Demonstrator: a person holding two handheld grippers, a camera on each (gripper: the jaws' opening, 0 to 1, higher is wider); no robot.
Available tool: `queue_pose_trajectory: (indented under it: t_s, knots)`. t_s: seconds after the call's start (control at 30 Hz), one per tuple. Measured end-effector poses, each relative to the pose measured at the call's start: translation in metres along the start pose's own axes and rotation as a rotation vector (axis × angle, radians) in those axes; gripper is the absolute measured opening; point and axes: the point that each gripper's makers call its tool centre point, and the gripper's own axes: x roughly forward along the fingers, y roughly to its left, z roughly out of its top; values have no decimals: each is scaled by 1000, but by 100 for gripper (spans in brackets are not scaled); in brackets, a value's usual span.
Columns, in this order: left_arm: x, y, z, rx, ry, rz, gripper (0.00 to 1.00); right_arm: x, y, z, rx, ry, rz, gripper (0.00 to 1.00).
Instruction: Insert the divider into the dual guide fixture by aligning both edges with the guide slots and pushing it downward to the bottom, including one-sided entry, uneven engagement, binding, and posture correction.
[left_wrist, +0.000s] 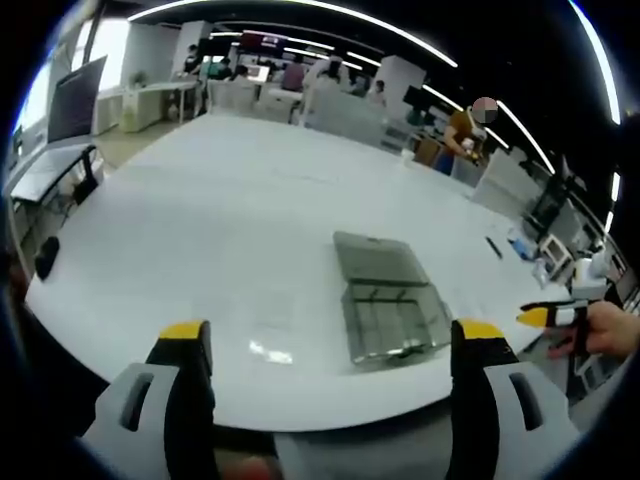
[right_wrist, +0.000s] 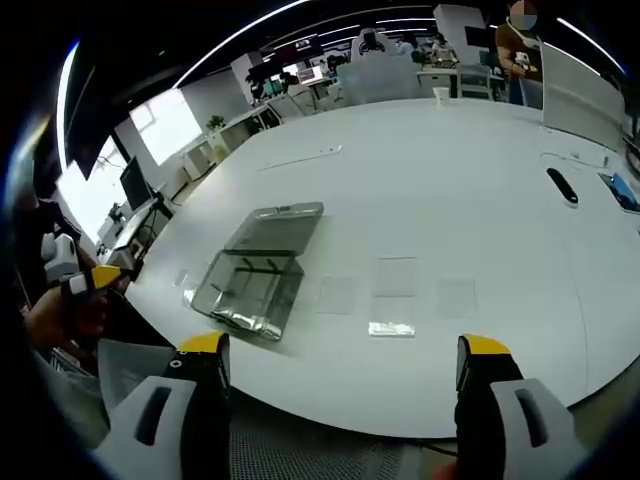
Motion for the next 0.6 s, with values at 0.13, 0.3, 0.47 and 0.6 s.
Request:
queue_pose_trajectory:
  t_s: [0.13,0.3,0.47,0.6]
  knots:
    - [0,0,-2,-1,6,-1,97,-1,0,0,1,-2,2,93]
    - [0,-1,-2,1,9,-2,97,1,0,-1,5,0,4,92]
    - [0,-1,0,8,6,-1,97,0,1,1,4,-3,6,92]
    - [2,-2,-1,8,8,-3,97,0,0,0,2,-2,6,92]
